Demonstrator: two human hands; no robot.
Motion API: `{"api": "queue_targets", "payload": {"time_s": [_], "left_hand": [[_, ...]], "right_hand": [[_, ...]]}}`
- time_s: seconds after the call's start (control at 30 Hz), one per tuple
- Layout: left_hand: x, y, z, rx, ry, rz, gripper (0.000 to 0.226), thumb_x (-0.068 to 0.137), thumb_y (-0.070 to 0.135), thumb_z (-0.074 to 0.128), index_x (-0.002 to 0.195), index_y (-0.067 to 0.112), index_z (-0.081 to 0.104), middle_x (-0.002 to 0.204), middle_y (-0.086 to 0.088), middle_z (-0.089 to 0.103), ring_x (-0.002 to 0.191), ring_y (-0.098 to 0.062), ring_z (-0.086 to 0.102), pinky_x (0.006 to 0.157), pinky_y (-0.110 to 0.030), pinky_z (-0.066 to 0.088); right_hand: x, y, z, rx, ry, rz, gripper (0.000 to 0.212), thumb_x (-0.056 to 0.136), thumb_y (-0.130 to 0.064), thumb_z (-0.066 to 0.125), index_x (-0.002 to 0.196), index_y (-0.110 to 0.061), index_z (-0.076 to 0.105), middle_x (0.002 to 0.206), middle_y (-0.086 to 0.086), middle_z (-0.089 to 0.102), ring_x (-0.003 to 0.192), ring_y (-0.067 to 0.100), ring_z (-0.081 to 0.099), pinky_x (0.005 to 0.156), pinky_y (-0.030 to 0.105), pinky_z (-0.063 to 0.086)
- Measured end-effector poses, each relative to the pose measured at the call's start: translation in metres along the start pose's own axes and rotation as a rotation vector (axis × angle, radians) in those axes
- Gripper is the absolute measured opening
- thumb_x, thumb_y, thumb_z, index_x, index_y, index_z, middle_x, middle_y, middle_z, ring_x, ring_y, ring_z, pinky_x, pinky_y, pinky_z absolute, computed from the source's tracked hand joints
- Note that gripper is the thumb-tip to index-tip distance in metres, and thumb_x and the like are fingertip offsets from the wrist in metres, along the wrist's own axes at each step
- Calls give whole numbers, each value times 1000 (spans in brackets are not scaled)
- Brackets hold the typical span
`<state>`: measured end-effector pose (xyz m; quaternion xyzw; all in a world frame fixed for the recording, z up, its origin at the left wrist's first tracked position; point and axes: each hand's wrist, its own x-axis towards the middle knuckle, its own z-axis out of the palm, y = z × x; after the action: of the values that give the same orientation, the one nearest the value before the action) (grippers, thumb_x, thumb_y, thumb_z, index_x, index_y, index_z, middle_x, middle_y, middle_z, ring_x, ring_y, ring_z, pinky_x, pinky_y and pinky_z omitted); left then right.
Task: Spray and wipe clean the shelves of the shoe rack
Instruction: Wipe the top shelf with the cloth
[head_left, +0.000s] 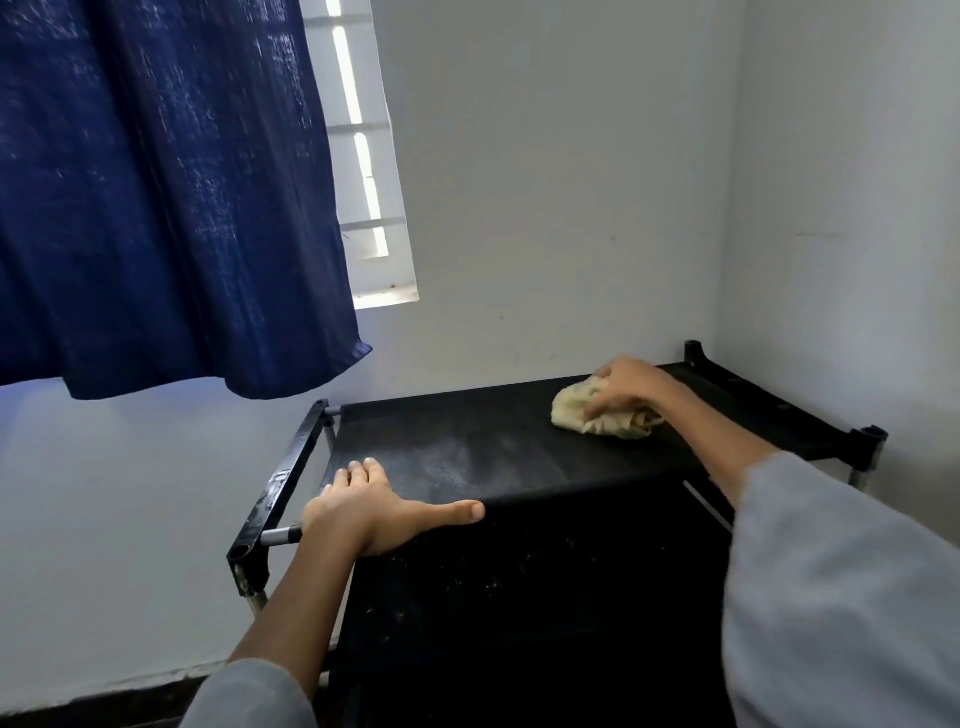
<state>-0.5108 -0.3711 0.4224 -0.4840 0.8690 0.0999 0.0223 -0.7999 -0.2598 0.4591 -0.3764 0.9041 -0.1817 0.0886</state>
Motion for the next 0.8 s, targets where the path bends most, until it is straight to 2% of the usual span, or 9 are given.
{"api": "queue_targets", "payload": {"time_s": [0.1,0.23,0.33,0.4,0.53,0.63,0.73,0.77,0.8], "left_hand": [[0,1,0,0,-4,7,166,17,107,25,151,13,-1,160,-4,-2,147,-21,0,117,-43,11],[1,1,0,8,-3,5,165,19,107,24,151,12,-2,160,-5,-3,147,-22,-2,117,-43,8],[5,1,1,26,-24,41,164,20,107,22,150,11,-4,159,-5,-5,147,-21,-4,118,-42,5],[8,0,1,47,-45,73,164,21,107,19,150,10,-5,159,-6,-7,147,-21,-5,119,-41,2],[12,-2,1,70,-75,98,163,20,107,15,150,11,-7,159,-5,-11,146,-19,-9,119,-40,0],[13,-2,2,73,-69,97,163,20,108,14,150,12,-7,159,-5,-11,146,-19,-8,119,-40,1],[11,-1,5,60,-30,88,161,21,108,15,151,13,-4,159,-2,-8,147,-18,-5,119,-41,4],[11,-1,6,58,-11,87,161,22,108,16,151,14,-3,159,-1,-7,147,-19,-4,119,-41,5],[10,-1,6,54,1,86,160,22,108,16,151,15,-3,159,-1,-6,147,-19,-3,119,-42,6]], "right_hand": [[-22,6,0,-6,-227,-233,60,64,-43,85,119,-32,63,103,-9,67,94,15,64,84,34,55],[-33,18,-4,63,-279,-376,45,56,-44,88,92,-51,61,92,-20,67,87,5,65,76,25,55],[-17,15,4,59,-187,-373,58,59,-40,88,111,-44,62,102,-17,65,92,7,62,80,25,51],[4,7,12,20,-51,-360,64,64,-39,85,123,-37,60,112,-9,64,100,13,60,83,25,45],[41,-10,22,17,192,-274,60,74,-41,78,130,-37,56,128,-1,59,118,24,55,89,30,42],[48,-17,30,72,226,-176,58,77,-40,76,130,-39,54,131,0,59,119,26,54,90,31,43],[31,-19,21,-19,-1,-181,65,76,-37,78,135,-32,51,128,1,59,115,25,56,92,31,47],[18,-19,16,-35,-131,-215,64,75,-36,80,133,-31,53,121,0,61,109,23,60,89,33,51],[6,-18,9,-41,-251,-259,58,73,-34,81,127,-32,58,110,-4,64,98,18,64,80,33,56]]}}
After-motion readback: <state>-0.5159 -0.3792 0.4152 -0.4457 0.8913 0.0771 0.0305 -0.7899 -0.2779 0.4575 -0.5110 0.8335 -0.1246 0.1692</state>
